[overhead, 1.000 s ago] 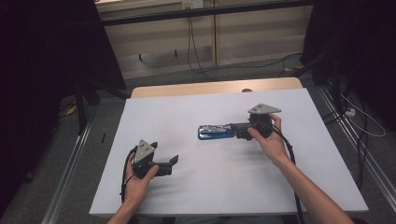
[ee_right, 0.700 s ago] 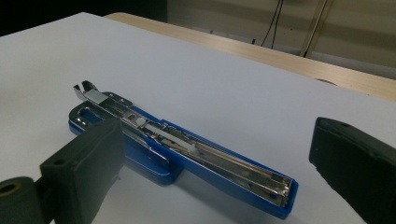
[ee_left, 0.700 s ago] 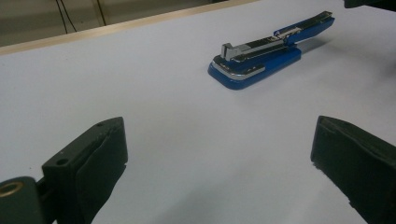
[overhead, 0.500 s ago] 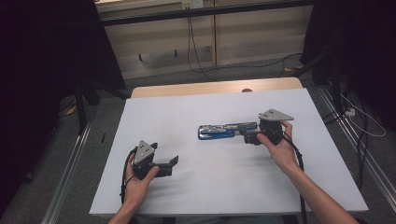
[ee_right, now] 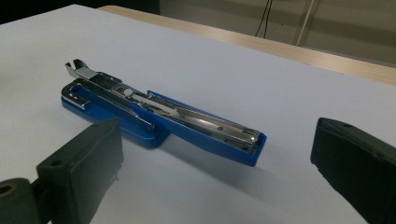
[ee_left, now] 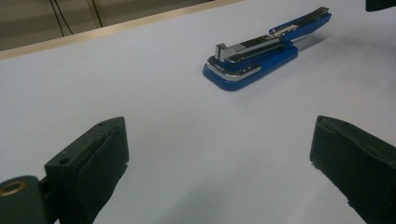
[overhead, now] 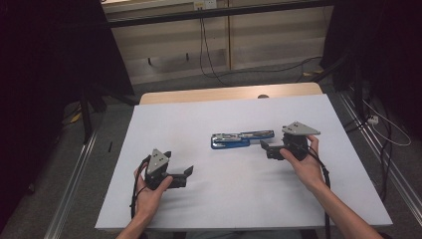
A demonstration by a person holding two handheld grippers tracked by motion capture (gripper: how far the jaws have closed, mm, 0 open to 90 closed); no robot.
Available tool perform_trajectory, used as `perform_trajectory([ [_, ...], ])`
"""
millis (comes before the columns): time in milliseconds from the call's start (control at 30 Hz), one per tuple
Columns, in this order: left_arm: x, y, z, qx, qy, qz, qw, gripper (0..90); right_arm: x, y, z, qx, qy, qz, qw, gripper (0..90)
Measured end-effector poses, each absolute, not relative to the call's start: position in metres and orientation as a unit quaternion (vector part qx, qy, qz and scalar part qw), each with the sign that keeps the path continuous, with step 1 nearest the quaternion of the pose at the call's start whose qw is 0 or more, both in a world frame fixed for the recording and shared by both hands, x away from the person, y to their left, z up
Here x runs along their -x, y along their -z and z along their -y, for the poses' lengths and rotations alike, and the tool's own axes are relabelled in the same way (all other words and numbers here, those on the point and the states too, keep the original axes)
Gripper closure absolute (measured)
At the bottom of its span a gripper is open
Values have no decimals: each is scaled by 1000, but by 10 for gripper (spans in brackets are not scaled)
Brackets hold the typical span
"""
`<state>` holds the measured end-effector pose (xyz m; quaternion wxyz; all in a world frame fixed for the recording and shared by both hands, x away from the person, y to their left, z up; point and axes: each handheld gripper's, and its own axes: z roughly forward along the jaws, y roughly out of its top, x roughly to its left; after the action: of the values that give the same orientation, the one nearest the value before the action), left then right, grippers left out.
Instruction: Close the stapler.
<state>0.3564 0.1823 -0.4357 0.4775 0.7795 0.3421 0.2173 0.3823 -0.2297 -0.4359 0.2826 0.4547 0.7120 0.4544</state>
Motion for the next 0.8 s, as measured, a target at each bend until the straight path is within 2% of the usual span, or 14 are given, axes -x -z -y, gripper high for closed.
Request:
perform_trajectory([
  [200, -363, 434, -169, -777, -204, -338, 490, 61, -378, 437, 234, -455, -456, -712, 280, 22],
  [400, -372, 436, -148, -793, -221, -305, 478, 68, -375, 436, 237, -451, -460, -713, 276, 23],
  [600, -381, 431, -130, -789, -190, -303, 500, 49, -373, 439, 237, -445, -458, -720, 273, 28],
  [800, -391, 433, -114, -793, -200, -292, 496, 55, -373, 442, 237, -443, -459, -724, 262, 75],
])
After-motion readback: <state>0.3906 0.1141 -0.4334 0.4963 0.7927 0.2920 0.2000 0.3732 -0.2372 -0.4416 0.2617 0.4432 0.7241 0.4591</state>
